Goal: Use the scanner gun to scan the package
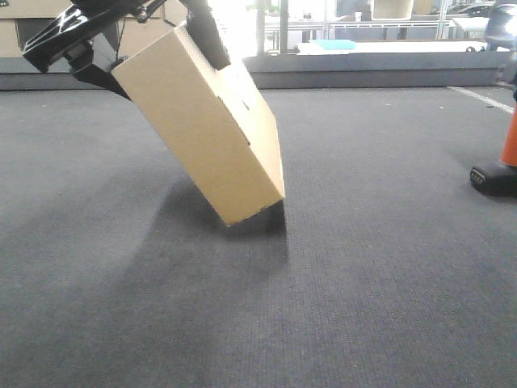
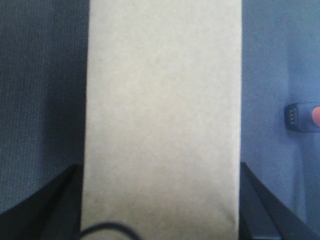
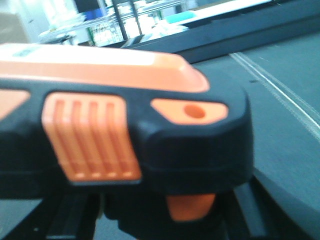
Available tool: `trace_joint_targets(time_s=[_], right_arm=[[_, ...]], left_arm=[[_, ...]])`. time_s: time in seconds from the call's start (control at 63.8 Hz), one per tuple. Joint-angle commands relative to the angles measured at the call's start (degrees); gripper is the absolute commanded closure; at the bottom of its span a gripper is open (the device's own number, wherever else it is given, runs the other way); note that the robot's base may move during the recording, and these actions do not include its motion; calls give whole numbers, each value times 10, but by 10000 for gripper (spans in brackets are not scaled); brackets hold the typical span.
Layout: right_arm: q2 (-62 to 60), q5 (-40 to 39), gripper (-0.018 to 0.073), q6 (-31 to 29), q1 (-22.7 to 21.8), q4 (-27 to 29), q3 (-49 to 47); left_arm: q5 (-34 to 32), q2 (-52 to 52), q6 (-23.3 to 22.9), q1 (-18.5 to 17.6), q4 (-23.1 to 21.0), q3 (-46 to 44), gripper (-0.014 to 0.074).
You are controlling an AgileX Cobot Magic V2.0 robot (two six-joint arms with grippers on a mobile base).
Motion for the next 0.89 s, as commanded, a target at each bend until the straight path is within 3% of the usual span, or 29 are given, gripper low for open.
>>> trace_joint_targets(time_s=[0.0, 0.078, 0.266, 0.392, 0.737, 0.878], right_arm=[[-23, -39, 717, -39, -1, -28, -3], [-51, -27, 718, -90, -1, -12, -3], [-130, 24, 718, -250, -1, 95, -3], [-153, 42, 718, -346, -1, 110, -3], [-153, 69, 718, -411, -1, 110, -3], [-153, 69, 718, -412, -1, 110, -3]], left_arm=[[-6, -9, 2, 1, -21, -4, 707], [-5, -9, 2, 1, -33, -4, 707], [-5, -9, 2, 1, -34, -4, 707], [-6, -9, 2, 1, -34, -4, 707], [-6, -9, 2, 1, -34, -4, 707], [-6, -9, 2, 1, -34, -4, 707]])
